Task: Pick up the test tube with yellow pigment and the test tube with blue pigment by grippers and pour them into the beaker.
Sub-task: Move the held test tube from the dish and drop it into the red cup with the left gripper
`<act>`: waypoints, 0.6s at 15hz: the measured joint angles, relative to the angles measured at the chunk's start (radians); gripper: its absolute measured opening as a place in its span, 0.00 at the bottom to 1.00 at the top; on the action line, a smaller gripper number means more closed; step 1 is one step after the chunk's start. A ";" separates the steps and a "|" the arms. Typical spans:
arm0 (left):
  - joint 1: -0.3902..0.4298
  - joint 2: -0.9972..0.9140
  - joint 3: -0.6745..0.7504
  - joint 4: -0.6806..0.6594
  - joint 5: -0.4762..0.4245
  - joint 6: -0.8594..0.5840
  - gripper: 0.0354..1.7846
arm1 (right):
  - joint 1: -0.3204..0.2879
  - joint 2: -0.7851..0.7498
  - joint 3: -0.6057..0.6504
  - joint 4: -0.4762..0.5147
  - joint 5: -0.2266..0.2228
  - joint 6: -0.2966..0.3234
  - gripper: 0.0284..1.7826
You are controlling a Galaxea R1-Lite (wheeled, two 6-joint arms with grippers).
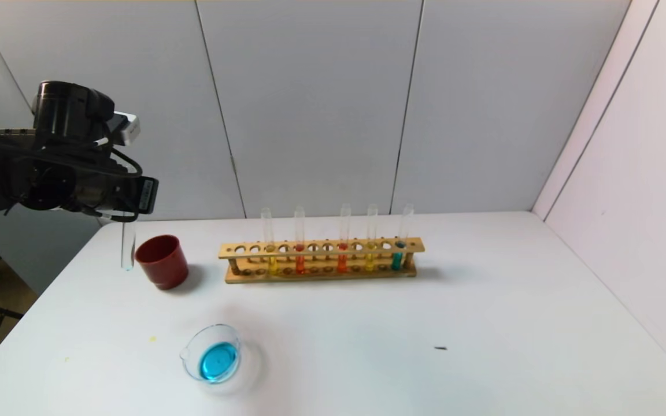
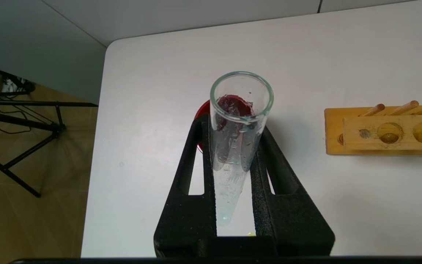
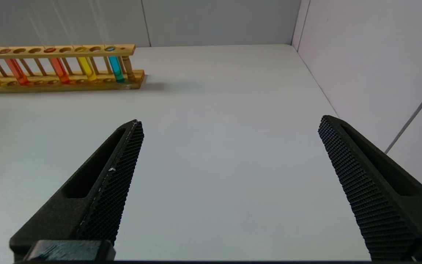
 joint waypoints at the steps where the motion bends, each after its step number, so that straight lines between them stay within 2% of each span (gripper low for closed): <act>1: 0.008 0.011 -0.006 -0.006 -0.004 -0.014 0.16 | 0.000 0.000 0.000 0.000 0.000 0.000 0.98; 9: 0.043 0.140 -0.058 -0.178 -0.008 -0.093 0.16 | 0.000 0.000 0.000 0.000 0.000 0.000 0.98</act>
